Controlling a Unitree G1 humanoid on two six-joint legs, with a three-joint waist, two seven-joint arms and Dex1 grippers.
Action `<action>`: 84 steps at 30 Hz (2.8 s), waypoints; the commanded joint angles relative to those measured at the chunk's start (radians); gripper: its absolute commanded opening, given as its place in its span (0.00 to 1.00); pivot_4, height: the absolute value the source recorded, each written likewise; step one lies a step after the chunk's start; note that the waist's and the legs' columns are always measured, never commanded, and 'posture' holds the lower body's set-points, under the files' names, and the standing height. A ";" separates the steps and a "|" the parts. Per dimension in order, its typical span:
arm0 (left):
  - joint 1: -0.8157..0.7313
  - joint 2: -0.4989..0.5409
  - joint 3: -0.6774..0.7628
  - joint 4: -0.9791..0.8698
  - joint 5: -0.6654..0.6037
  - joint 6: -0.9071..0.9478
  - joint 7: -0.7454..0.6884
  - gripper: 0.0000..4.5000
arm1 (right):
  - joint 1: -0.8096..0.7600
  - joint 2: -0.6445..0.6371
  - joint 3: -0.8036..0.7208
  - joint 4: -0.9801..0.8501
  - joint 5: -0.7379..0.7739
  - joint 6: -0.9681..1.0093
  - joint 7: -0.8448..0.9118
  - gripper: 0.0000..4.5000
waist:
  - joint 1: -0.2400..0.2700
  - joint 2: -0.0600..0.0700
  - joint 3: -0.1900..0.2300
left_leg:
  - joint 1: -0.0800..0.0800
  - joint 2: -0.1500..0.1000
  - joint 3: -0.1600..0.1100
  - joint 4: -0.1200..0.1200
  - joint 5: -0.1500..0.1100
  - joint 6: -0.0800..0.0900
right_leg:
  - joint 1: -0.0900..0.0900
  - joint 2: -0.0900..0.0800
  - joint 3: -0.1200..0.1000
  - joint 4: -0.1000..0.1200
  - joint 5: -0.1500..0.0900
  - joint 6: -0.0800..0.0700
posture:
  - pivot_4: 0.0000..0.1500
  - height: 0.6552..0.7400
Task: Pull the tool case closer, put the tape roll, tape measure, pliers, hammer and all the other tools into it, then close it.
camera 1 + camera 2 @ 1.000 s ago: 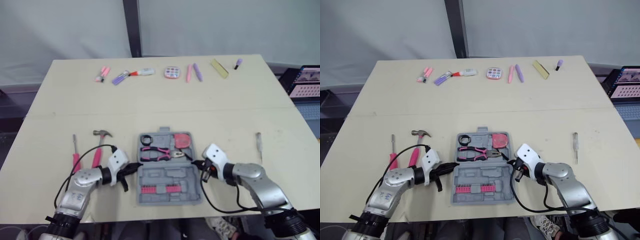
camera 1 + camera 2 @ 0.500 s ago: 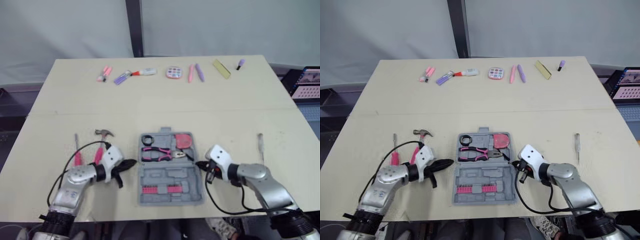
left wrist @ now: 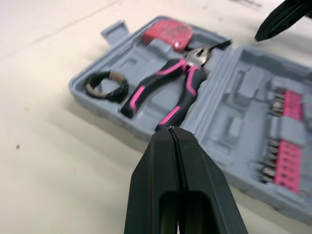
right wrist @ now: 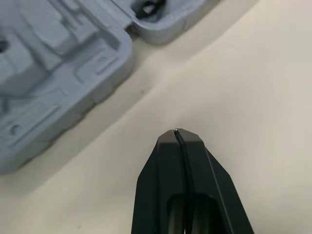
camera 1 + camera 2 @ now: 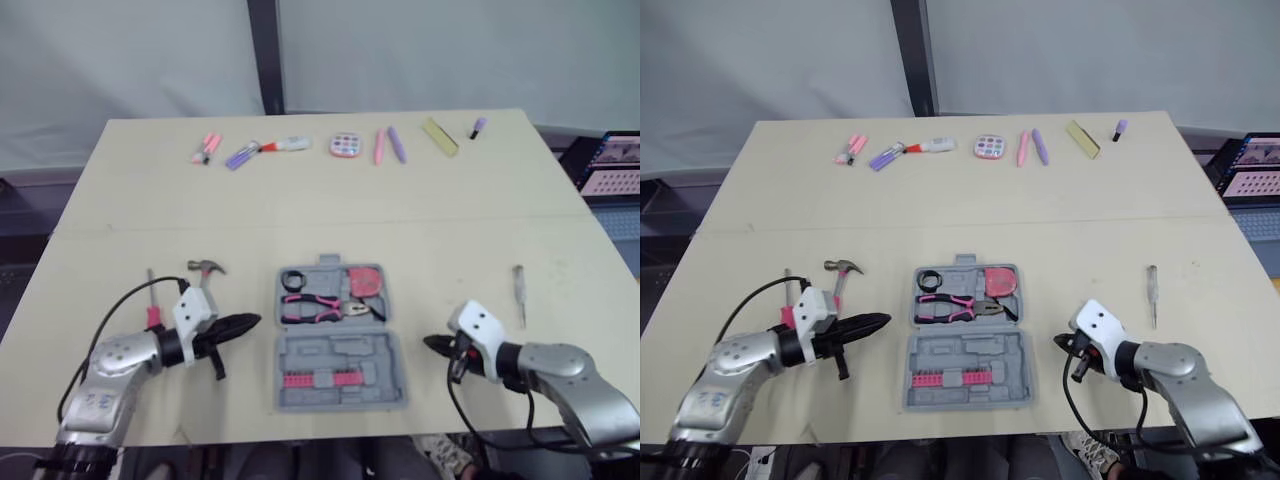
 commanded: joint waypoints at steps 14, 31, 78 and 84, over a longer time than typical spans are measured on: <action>0.443 -0.044 0.262 -0.139 -0.047 -0.163 0.012 1.00 | 0.271 -0.014 -0.147 -0.174 0.162 -0.005 0.080 0.99 | 0.003 0.000 0.000 | 0.001 0.000 0.001 -0.004 0.000 0.001 | 0.003 0.000 0.000 -0.006 0.000 0.000 | 1.00 1.00; 0.520 -0.050 0.269 -0.105 -0.066 -0.250 -0.025 1.00 | 0.286 -0.015 -0.137 -0.150 0.147 -0.047 0.079 0.99 | 0.003 0.000 0.000 | 0.002 0.001 0.002 -0.004 0.000 0.001 | 0.004 0.001 0.000 -0.009 0.000 0.000 | 1.00 1.00; 0.152 0.055 0.002 -0.315 -0.201 -0.017 -0.073 1.00 | -0.261 0.201 -0.401 0.345 0.086 0.289 -0.573 0.99 | -0.024 0.008 -0.005 | 0.002 0.000 0.004 -0.004 0.001 0.001 | 0.000 0.001 0.002 0.003 0.000 0.000 | 1.00 1.00; 0.158 0.054 -0.001 -0.332 -0.194 -0.017 -0.048 1.00 | -0.334 0.192 -0.361 0.469 0.060 0.239 -0.566 0.99 | -0.025 0.008 -0.005 | 0.001 0.000 0.004 -0.004 0.001 0.001 | 0.000 0.001 0.002 0.003 0.000 0.000 | 1.00 1.00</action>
